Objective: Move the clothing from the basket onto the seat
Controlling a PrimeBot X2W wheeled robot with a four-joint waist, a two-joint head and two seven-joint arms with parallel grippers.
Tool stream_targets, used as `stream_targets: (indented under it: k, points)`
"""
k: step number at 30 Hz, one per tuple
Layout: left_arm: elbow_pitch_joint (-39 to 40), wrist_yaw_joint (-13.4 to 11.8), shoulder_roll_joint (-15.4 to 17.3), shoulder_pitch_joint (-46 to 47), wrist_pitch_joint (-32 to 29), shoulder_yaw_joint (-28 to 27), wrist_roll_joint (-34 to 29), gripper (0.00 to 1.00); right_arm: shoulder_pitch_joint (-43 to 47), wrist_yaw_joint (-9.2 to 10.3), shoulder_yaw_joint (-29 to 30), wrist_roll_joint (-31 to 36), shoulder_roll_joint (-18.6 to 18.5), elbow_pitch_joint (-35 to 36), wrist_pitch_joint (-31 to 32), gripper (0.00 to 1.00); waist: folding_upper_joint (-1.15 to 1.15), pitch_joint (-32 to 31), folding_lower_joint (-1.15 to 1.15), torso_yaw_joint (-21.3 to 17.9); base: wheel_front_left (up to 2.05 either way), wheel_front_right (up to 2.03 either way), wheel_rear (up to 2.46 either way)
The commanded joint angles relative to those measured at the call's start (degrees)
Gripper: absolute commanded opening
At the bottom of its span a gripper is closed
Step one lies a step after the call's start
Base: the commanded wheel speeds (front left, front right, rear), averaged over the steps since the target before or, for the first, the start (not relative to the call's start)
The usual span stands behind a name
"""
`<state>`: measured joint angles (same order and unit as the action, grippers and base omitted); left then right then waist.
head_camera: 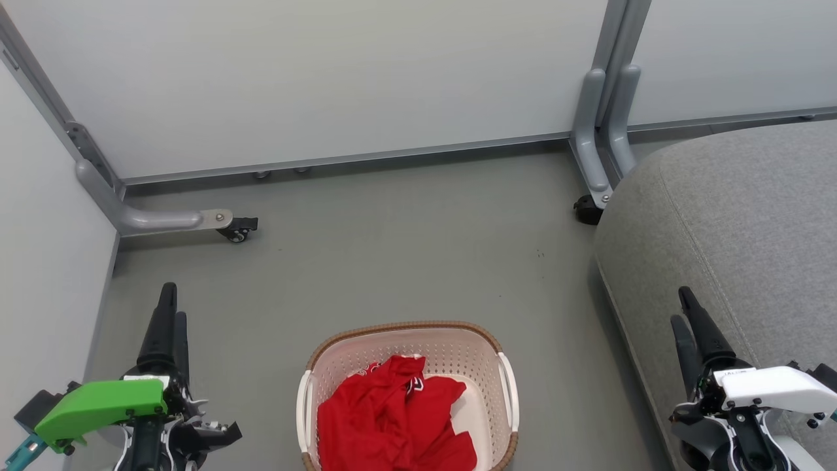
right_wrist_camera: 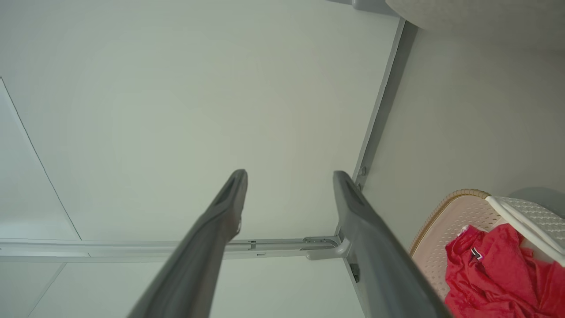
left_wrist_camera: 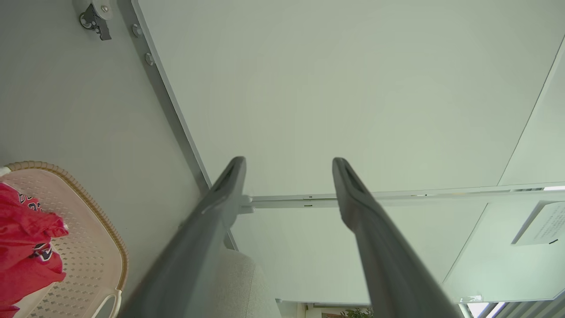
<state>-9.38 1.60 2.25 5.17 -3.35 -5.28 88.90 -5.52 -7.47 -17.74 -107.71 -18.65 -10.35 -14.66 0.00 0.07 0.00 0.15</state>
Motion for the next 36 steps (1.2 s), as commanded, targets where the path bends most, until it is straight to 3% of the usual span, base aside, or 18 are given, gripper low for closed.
stream_targets:
  k: [1,18,36]
  points:
    - [1.0,0.6,0.3,0.7,0.8,0.3,-1.6,1.00,-0.5,-0.02,1.1,2.5,-0.1,0.9,-0.1,1.00,0.00,0.0,0.00,0.0,0.00,0.00,0.00]
    - [1.2,1.4,0.4,1.3,4.8,1.1,-19.1,1.00,-0.6,-0.02,4.5,23.9,3.5,2.3,-0.2,1.00,0.00,0.1,0.00,0.2,0.00,0.00,0.00]
    - [2.1,-1.4,0.5,0.8,8.4,4.2,-40.8,1.00,-0.1,-0.03,7.7,45.4,6.7,3.5,-0.3,1.00,0.00,0.3,0.00,0.5,0.00,0.00,0.00]
